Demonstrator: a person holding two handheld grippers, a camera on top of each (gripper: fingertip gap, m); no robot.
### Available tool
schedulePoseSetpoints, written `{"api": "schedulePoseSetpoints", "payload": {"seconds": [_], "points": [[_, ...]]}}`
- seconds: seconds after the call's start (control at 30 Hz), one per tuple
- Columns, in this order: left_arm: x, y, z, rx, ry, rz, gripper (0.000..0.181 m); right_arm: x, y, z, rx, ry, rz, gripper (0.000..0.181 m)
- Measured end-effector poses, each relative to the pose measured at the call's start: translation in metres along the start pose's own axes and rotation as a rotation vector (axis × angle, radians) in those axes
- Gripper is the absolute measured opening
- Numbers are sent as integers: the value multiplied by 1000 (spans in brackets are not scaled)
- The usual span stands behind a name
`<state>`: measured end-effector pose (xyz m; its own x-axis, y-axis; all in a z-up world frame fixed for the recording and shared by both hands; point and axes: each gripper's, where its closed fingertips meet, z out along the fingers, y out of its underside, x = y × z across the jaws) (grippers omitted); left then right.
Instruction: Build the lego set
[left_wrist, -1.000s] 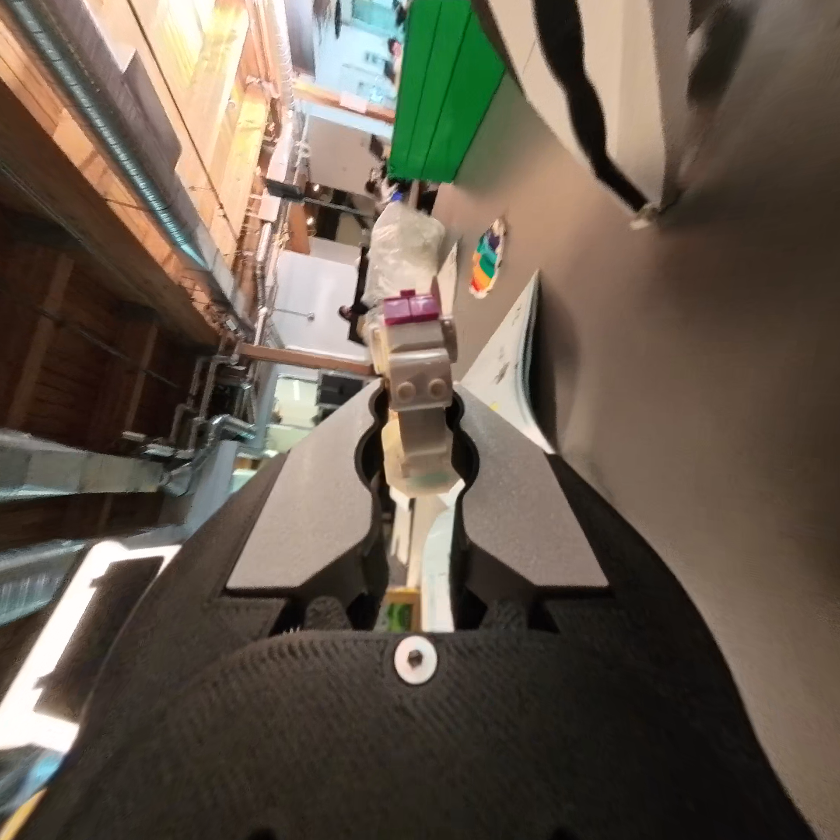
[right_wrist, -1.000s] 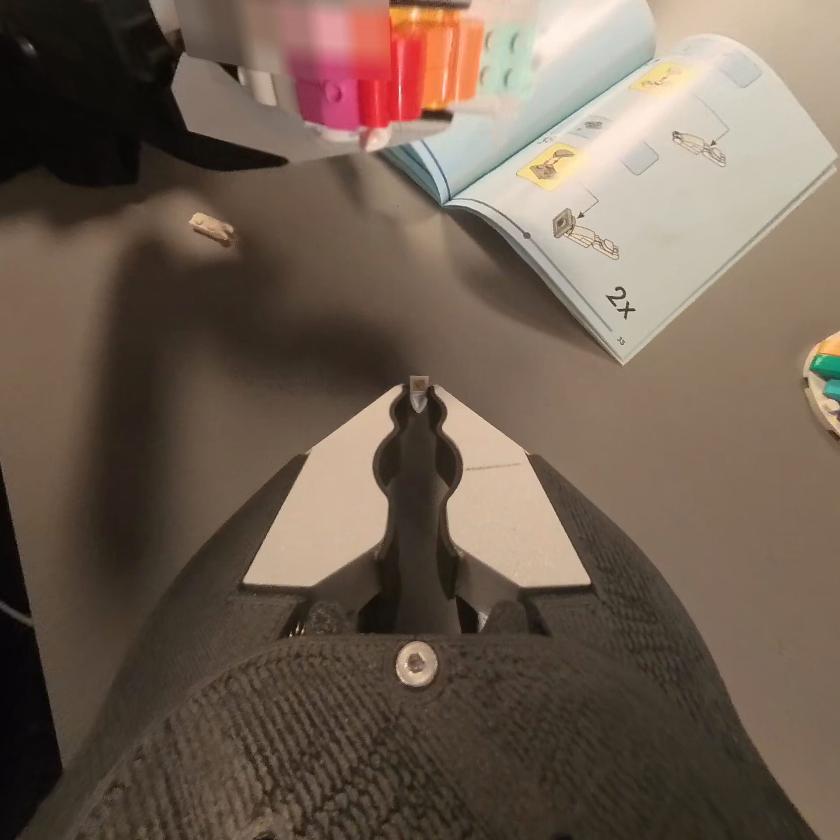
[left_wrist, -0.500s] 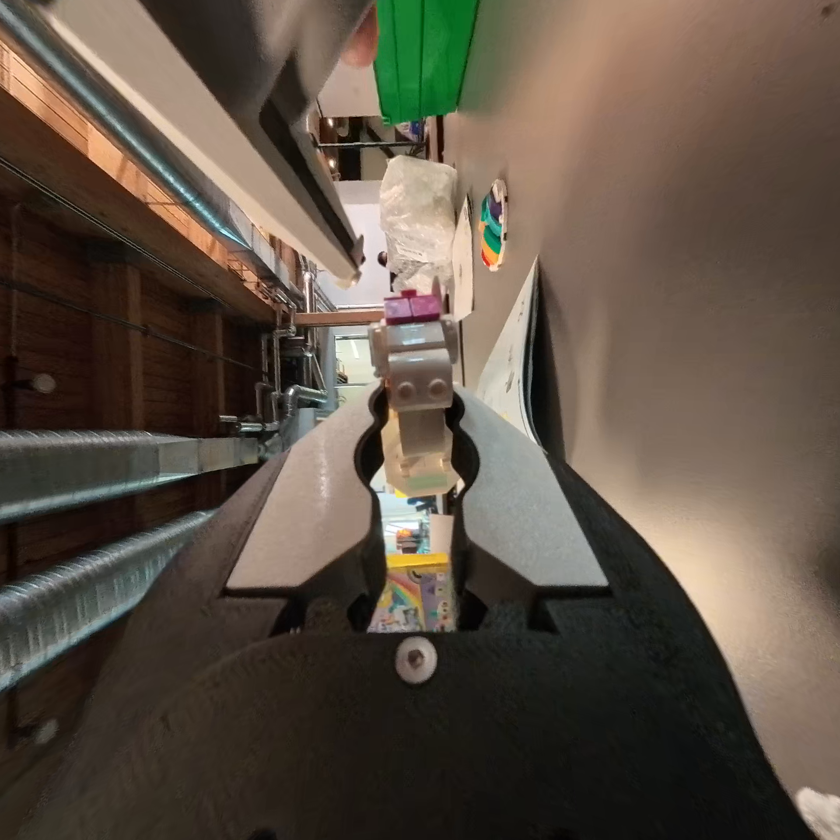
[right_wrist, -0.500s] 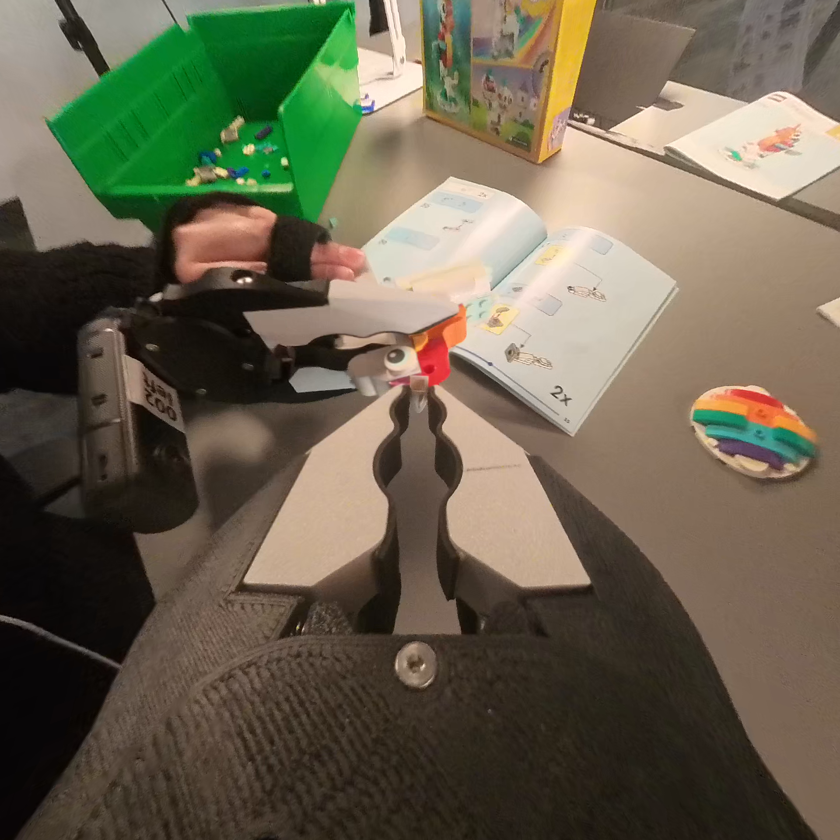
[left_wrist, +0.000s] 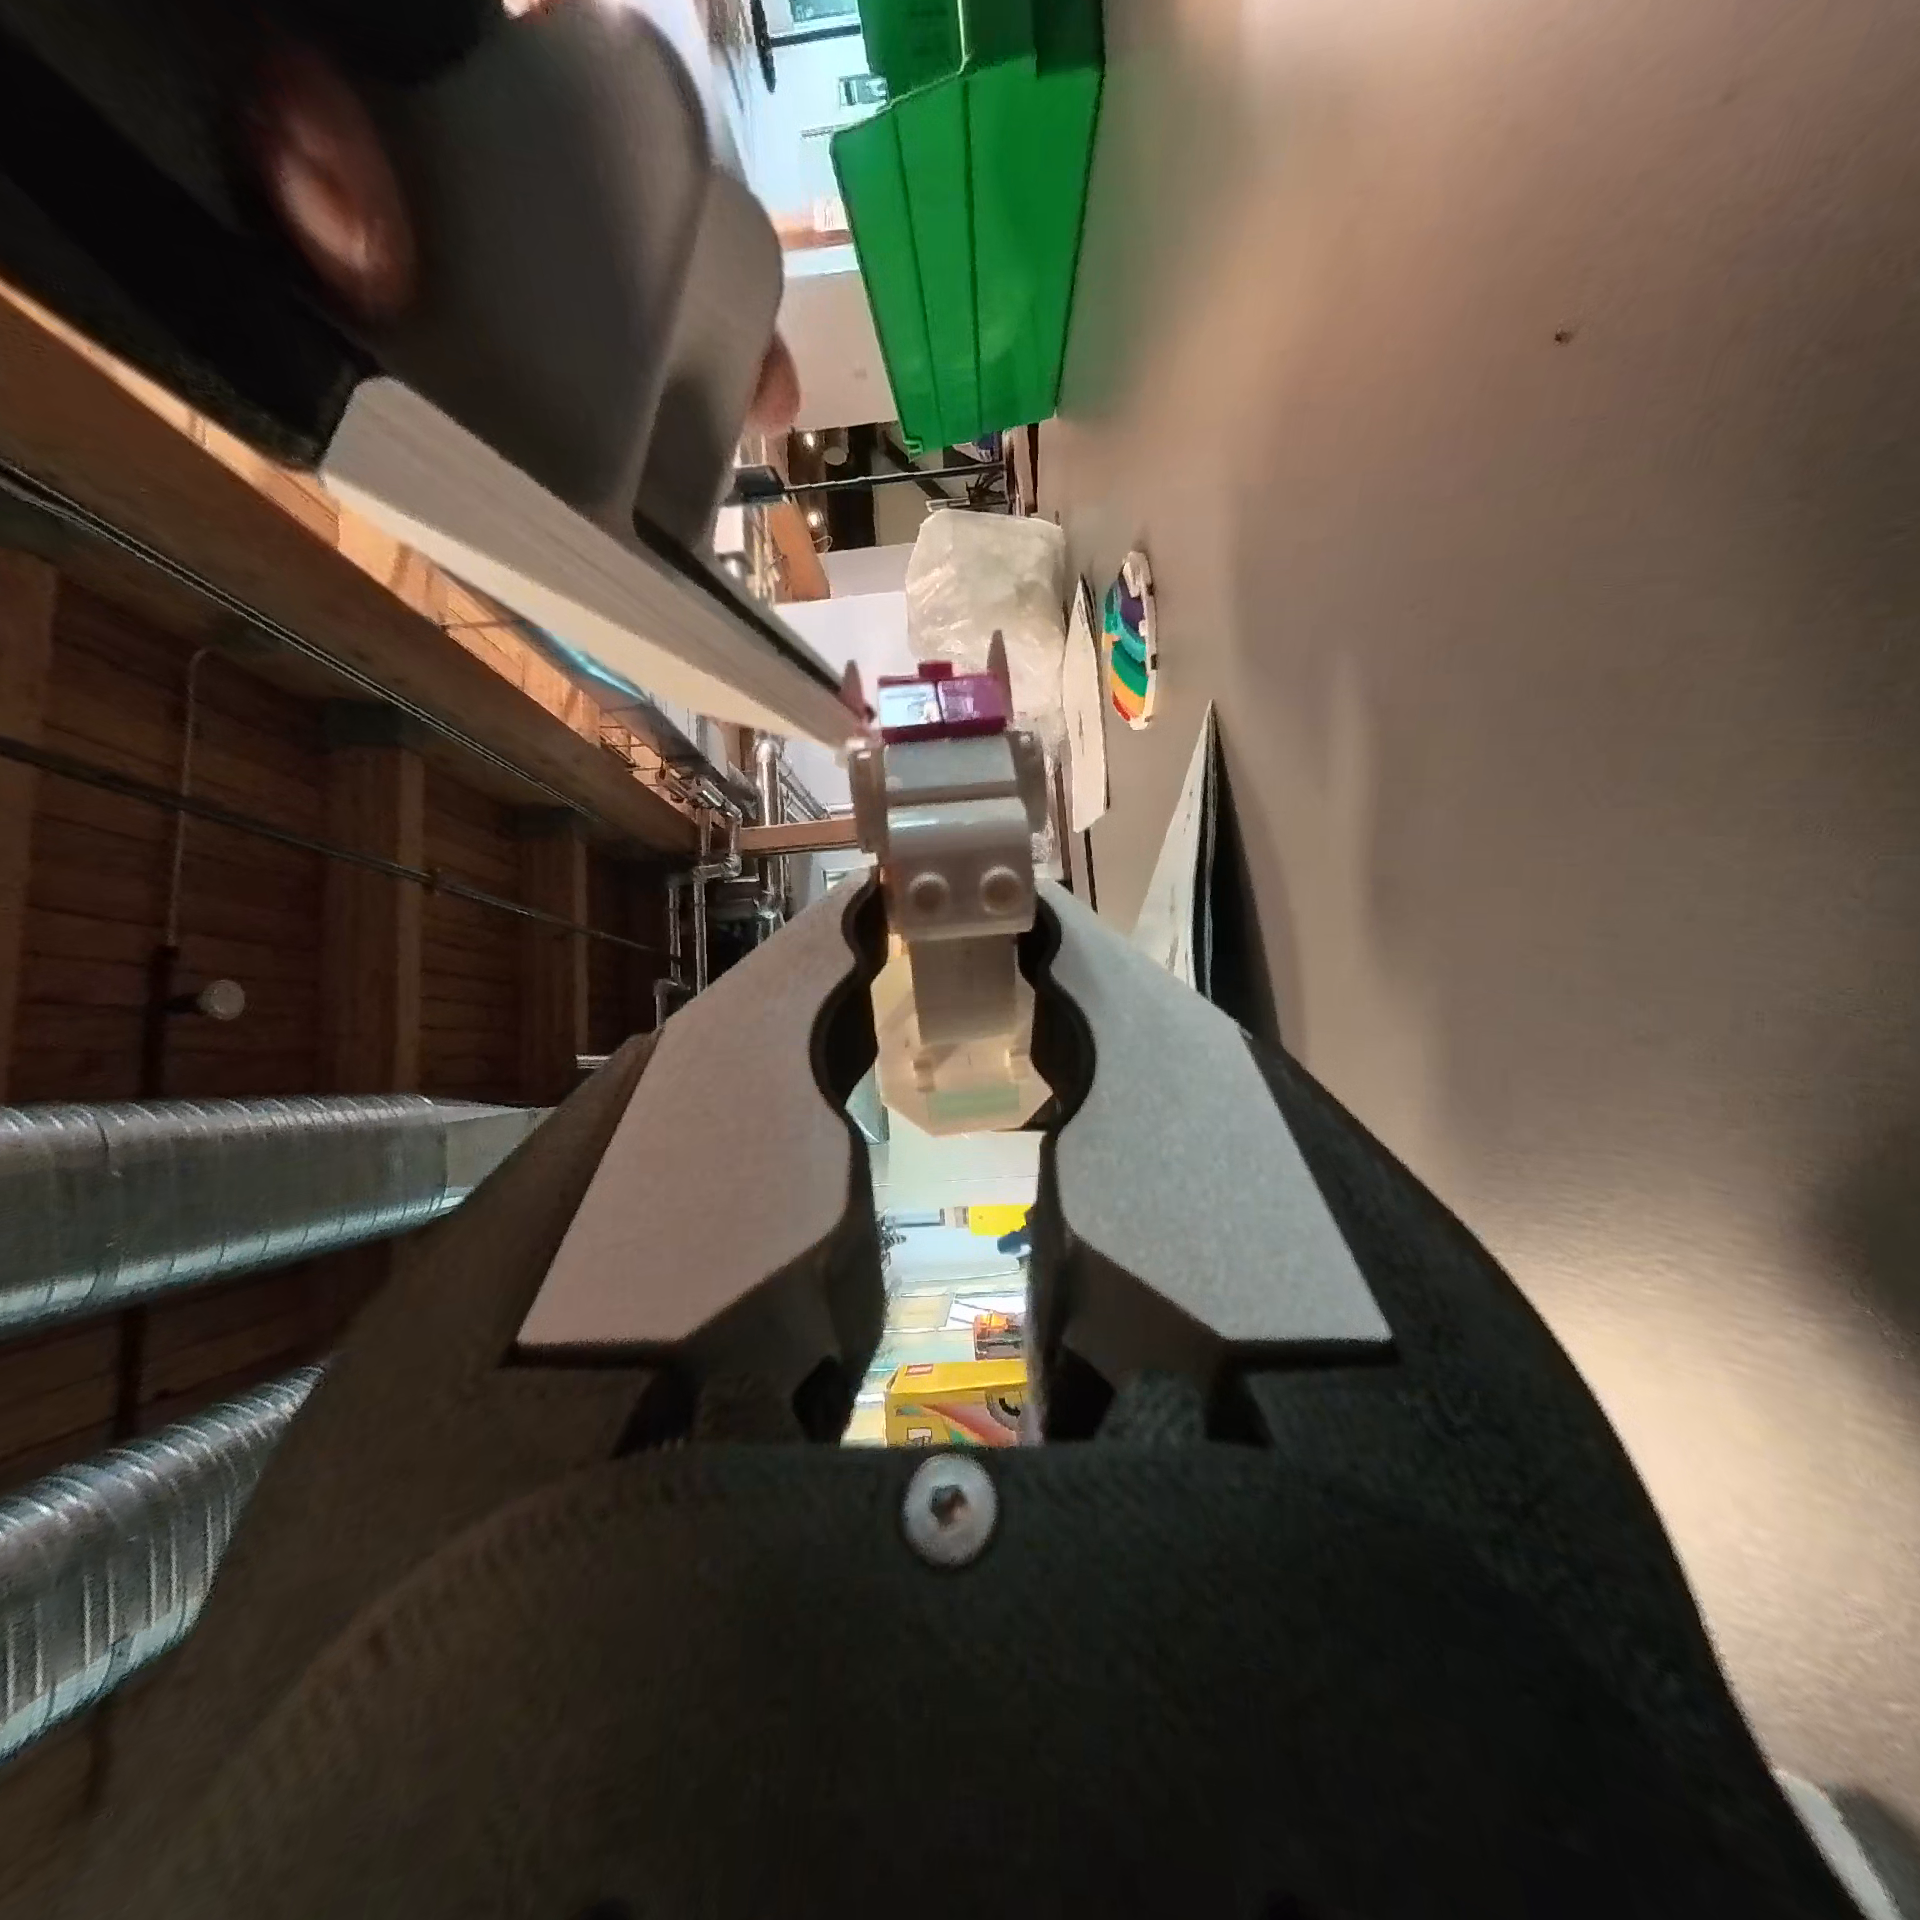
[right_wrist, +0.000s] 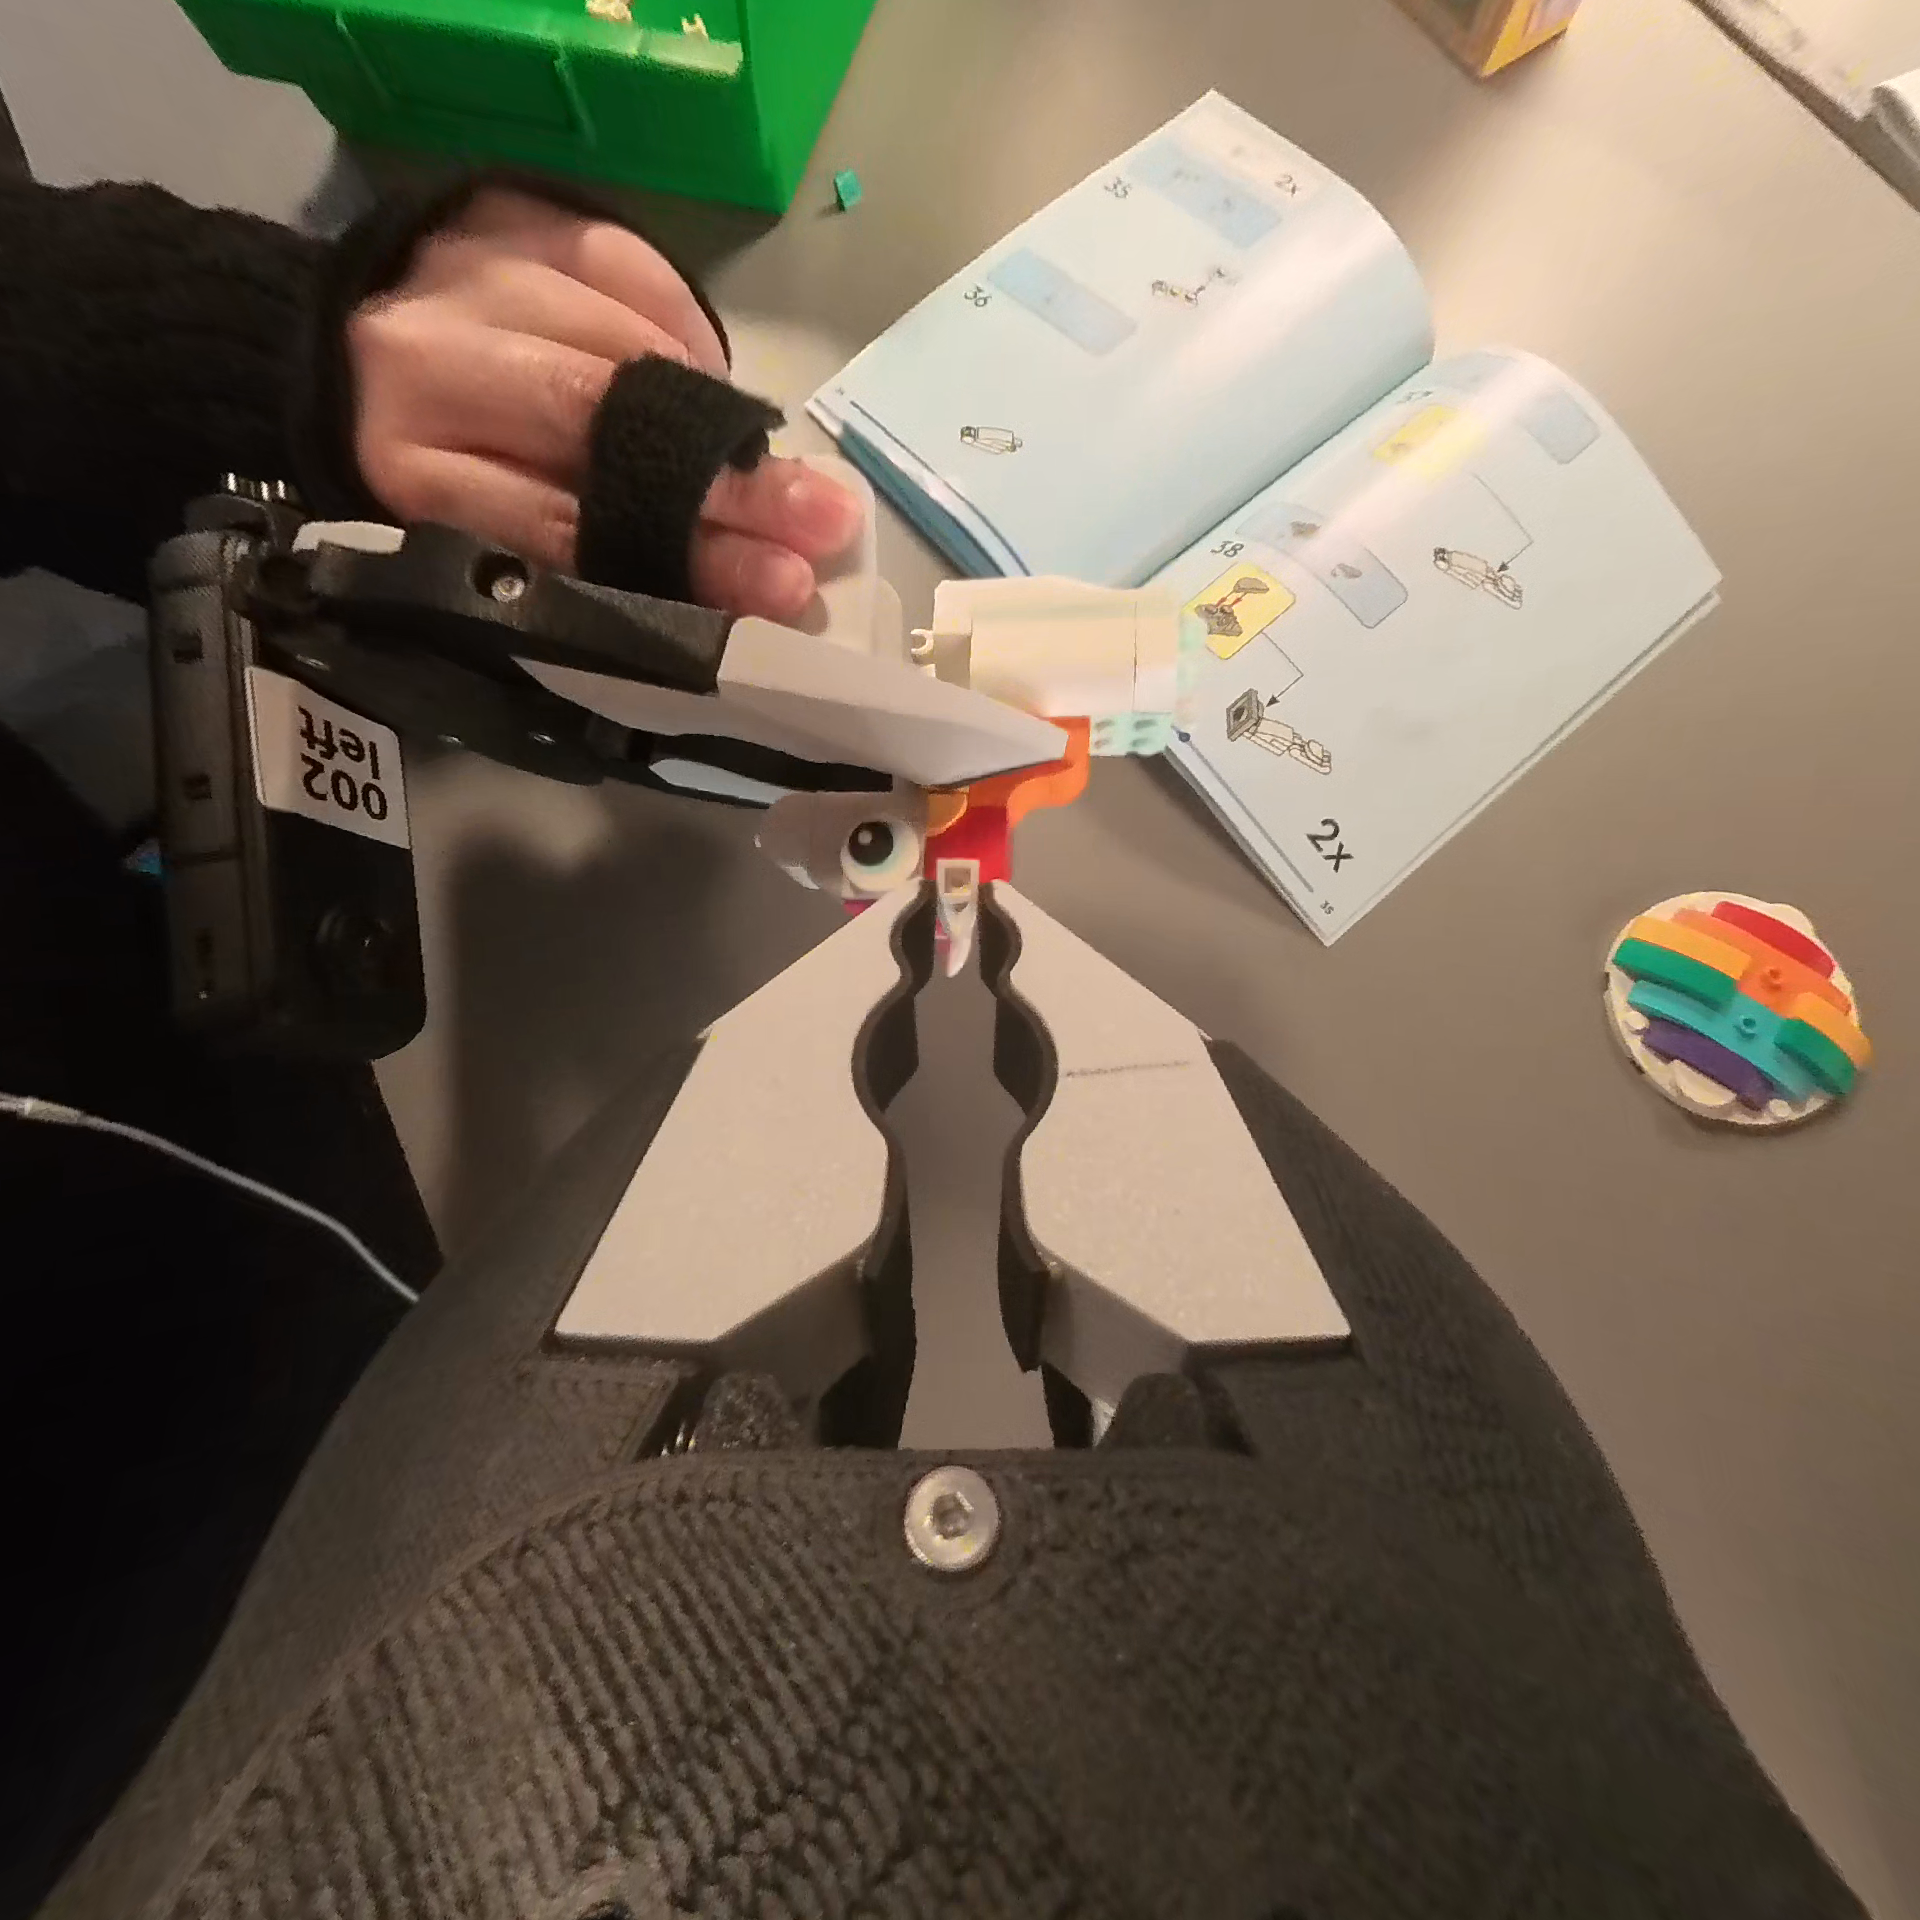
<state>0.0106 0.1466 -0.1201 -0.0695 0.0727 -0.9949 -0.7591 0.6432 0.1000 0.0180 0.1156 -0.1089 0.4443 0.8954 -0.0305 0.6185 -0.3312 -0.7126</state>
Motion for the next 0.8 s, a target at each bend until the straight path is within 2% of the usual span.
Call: {"api": "schedulePoseSetpoints", "payload": {"seconds": [0.27, 0.8], "points": [[1, 0, 0, 3, 7, -2, 24, -2, 2, 3, -107, 3, -36, 6], [1, 1, -1, 4, 17, -26, 24, -3, -4, 1, -87, 0, -42, 13]]}}
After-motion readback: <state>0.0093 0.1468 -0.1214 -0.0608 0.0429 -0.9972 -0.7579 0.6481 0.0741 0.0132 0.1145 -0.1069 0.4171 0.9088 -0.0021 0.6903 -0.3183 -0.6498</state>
